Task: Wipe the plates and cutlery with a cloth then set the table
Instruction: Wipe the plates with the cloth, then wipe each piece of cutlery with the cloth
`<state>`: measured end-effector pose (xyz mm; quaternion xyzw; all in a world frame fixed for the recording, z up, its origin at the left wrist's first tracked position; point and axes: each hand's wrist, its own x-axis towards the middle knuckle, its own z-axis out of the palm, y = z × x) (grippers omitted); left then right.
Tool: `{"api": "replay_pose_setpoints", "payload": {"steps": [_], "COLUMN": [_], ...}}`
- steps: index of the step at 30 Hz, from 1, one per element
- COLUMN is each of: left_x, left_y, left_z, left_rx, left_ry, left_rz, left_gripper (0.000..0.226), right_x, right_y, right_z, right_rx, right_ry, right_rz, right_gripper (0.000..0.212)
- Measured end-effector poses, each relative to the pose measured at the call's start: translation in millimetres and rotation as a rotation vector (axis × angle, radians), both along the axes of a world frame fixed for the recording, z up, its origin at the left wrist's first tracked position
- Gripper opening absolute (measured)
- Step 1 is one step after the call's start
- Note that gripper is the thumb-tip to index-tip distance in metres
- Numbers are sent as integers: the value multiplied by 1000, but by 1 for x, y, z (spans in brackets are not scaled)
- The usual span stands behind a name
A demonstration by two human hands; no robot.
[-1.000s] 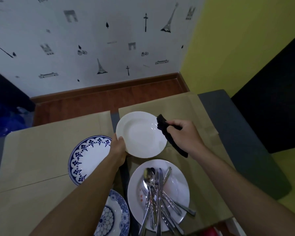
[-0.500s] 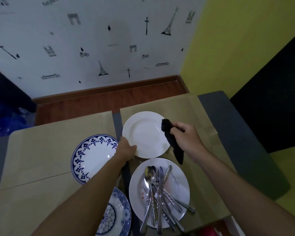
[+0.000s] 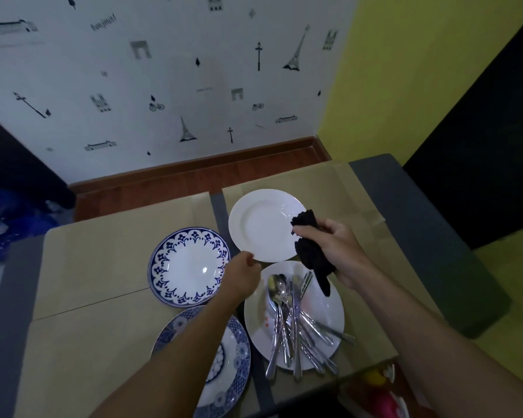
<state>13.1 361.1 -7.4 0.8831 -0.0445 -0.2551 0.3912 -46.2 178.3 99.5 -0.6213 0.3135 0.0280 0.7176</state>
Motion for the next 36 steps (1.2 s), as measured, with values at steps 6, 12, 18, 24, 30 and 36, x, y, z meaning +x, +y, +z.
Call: {"api": "replay_pose_setpoints", "payload": {"steps": [6,12,18,24,30,36], "left_x": [-48,-93,-116,-125,-131,-133], "left_y": [2,-18,-36,-44,-41,-34], "left_z": [-15,-20,-24,-24,-28,-29], "left_rx": [96,96,246,362,377,388], "left_ry": [69,116,65,9,27,-7], "left_rz": [-166,-220,-156,-97,-15,14], "left_gripper": [27,20,23,20,20,24], "right_x": [-15,-18,-20,-19,-20,-20], "right_y": [12,10,3,-13,-20,-20], "right_z": [-7,-22,-44,-60,-68,-76], "right_rx": [-75,-42,-15,-12,18,24], "right_ry": [-38,-55,-9,15,62,85], "right_rz": [-59,-67,17,86,163,215], "right_gripper": [26,15,11,11,12,14]}}
